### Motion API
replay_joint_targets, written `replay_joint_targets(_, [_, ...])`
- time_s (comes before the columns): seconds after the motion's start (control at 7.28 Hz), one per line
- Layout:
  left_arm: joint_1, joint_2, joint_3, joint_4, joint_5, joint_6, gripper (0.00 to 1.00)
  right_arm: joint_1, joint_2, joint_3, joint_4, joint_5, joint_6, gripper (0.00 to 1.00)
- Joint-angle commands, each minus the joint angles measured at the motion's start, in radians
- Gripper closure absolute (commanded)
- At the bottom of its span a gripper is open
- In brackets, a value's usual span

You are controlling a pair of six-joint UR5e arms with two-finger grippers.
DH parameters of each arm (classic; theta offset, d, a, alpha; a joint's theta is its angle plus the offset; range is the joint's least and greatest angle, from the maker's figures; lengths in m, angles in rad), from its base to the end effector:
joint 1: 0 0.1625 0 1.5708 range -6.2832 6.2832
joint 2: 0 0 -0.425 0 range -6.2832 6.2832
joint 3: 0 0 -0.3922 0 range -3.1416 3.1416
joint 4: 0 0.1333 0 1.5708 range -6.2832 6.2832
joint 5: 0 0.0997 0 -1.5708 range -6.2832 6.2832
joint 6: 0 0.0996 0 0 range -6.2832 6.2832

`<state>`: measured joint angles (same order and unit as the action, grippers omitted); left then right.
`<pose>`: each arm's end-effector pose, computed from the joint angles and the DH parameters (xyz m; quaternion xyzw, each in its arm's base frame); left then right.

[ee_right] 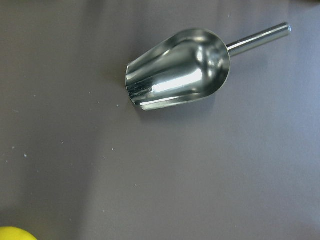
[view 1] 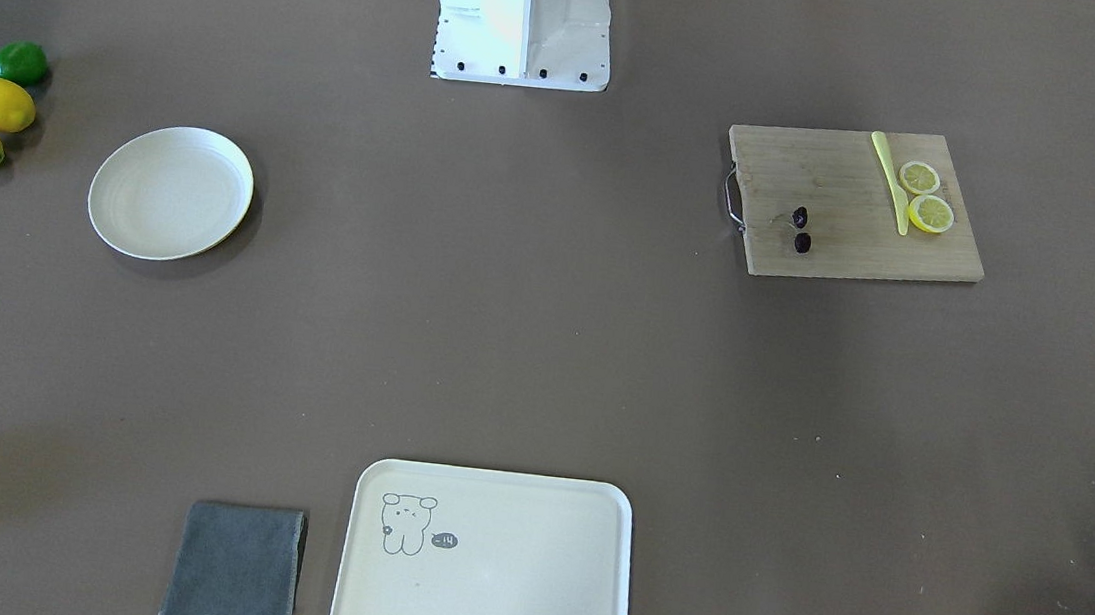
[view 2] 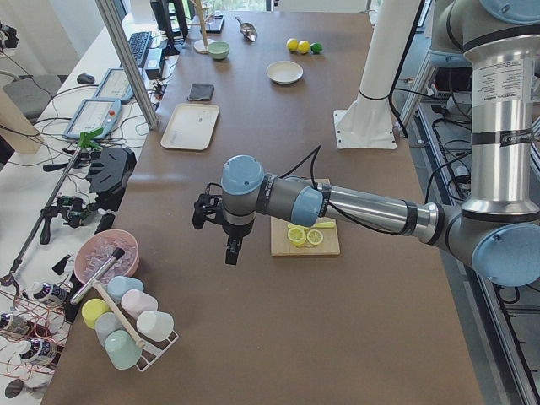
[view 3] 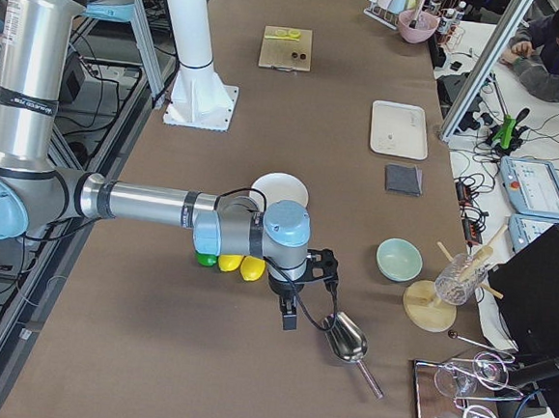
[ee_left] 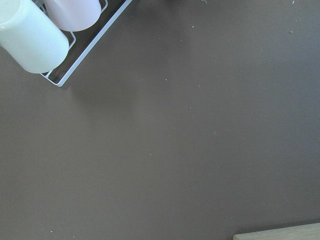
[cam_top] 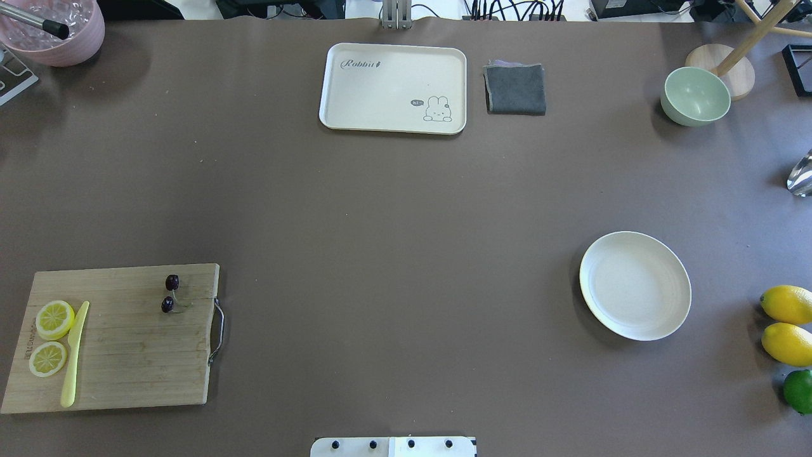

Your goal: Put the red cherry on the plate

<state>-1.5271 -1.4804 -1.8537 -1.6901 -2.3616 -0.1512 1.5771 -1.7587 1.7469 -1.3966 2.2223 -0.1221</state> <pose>-0.0422 -0.4653 0.5468 0.1056 0.3926 0.0107 0.9135 0.0756 -0.4235 0.6467 0.0971 -0.3134 -0.0806 0.9412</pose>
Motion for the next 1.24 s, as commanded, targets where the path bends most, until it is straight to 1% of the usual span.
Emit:
replay_joint_targets(0.0, [-0.008,-0.027,0.028,-0.157,0.027,-0.013,0.02,0.001,0.002,0.032,0.111,0.052,0.097,0.0])
replay_joint_targets(0.14, [-0.01,-0.052,0.066,-0.17,0.027,-0.045,0.02,0.0,0.005,0.051,0.132,0.053,0.135,0.02])
replay_joint_targets(0.27, [-0.016,-0.029,0.038,-0.186,0.025,-0.03,0.02,-0.002,0.007,0.036,0.224,0.054,0.122,0.02])
replay_joint_targets(0.41, [-0.015,0.0,0.072,-0.33,0.024,-0.03,0.02,-0.008,0.005,0.028,0.244,0.063,0.139,0.02])
replay_joint_targets(0.55, [-0.011,0.005,0.109,-0.496,0.024,-0.069,0.02,-0.055,0.007,0.028,0.251,0.065,0.224,0.01])
replay_joint_targets(0.69, [0.005,-0.03,0.113,-0.526,0.024,-0.203,0.02,-0.124,0.016,0.037,0.277,0.063,0.375,0.0])
replay_joint_targets(0.82, [0.071,-0.078,0.116,-0.53,0.024,-0.218,0.03,-0.191,0.031,0.037,0.327,0.059,0.529,0.0])
replay_joint_targets(0.96, [0.115,-0.077,0.116,-0.528,0.025,-0.226,0.02,-0.262,0.047,0.04,0.368,0.056,0.664,0.0])
replay_joint_targets(1.1, [0.158,-0.084,0.111,-0.53,0.027,-0.281,0.02,-0.346,0.047,0.042,0.439,0.044,0.802,0.0])
